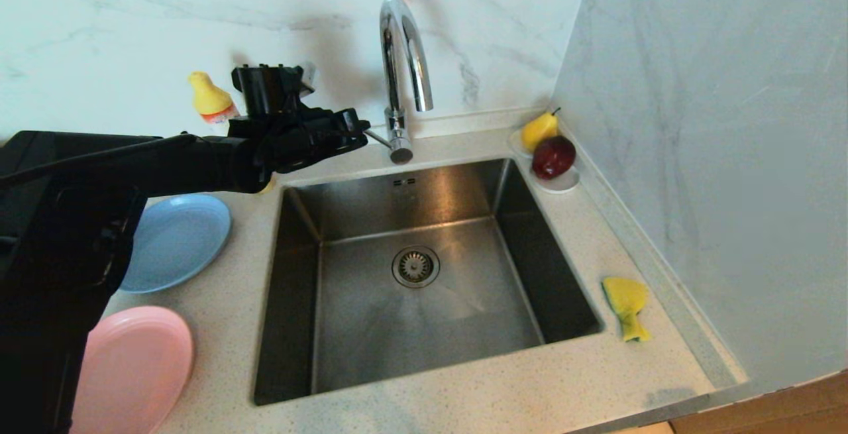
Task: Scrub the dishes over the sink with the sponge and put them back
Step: Turn on the faucet
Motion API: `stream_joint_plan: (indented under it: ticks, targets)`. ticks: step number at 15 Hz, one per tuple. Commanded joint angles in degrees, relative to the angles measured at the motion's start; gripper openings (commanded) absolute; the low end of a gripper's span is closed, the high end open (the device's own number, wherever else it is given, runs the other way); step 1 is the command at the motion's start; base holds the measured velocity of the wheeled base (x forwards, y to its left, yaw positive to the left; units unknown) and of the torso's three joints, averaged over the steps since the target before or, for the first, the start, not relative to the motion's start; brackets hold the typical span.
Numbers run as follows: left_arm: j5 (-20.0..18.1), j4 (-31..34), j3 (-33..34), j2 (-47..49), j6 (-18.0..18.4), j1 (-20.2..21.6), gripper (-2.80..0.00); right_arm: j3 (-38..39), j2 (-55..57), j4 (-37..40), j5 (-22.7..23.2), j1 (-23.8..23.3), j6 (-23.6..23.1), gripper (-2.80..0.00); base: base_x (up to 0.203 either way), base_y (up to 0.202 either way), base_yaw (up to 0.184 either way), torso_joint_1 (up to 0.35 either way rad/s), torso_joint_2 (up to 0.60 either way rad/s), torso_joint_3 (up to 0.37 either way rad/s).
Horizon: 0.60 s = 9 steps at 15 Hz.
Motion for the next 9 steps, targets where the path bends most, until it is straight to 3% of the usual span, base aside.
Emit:
stream_joint_plan:
  ticks: [1, 9]
  targets:
    - [-0.1, 0.0, 0.0, 0.7, -0.1, 0.1, -2.8, 0.0, 0.0, 0.0, 0.0, 0.0, 0.0, -2.8, 0.0, 0.0, 0.0, 0.0, 0.0, 0.0]
    - [0.1, -1.0, 0.6, 1.6, -0.3, 0.0, -2.8, 0.0, 0.0, 0.0, 0.0, 0.0, 0.0, -2.8, 0.0, 0.0, 0.0, 0.0, 0.0, 0.0]
